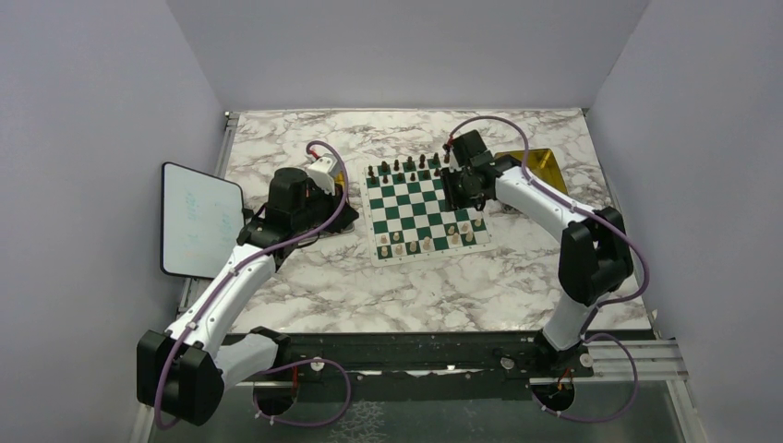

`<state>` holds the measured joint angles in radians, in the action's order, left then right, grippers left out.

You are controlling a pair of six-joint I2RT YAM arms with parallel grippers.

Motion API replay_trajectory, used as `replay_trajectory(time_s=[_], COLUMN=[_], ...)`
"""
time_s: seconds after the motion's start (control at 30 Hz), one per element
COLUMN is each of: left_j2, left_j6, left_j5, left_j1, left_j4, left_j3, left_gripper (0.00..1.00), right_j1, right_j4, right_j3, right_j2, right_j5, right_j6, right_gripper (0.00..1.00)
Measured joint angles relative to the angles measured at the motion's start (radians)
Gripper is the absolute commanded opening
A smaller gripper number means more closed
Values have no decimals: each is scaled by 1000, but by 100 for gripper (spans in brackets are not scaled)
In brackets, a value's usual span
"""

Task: Set up the chess pieces on the board
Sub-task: Place the chess piece on the chessboard, then adjust the chess piece on the chessboard.

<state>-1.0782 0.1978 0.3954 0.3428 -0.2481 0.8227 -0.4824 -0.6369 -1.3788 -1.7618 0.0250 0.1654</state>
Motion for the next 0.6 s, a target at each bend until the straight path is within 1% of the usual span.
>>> replay_trajectory(time_s=[0.1,0.43,0.6], left_j2=[13,34,34], left_j6=[-2,-19,-26], left_j5=[-1,-5,-6], left_j1=[0,0,0], left_j4=[0,-2,-2], left_j3=[0,-18,-19], left_gripper=[0,0,0], right_j1=[0,0,0], right_j4=[6,16,19], right_j3=[20,63,63], right_j2=[0,-59,-92], right_j5=[0,-12,-29], right_j6=[2,1,0], right_gripper=[37,36,33])
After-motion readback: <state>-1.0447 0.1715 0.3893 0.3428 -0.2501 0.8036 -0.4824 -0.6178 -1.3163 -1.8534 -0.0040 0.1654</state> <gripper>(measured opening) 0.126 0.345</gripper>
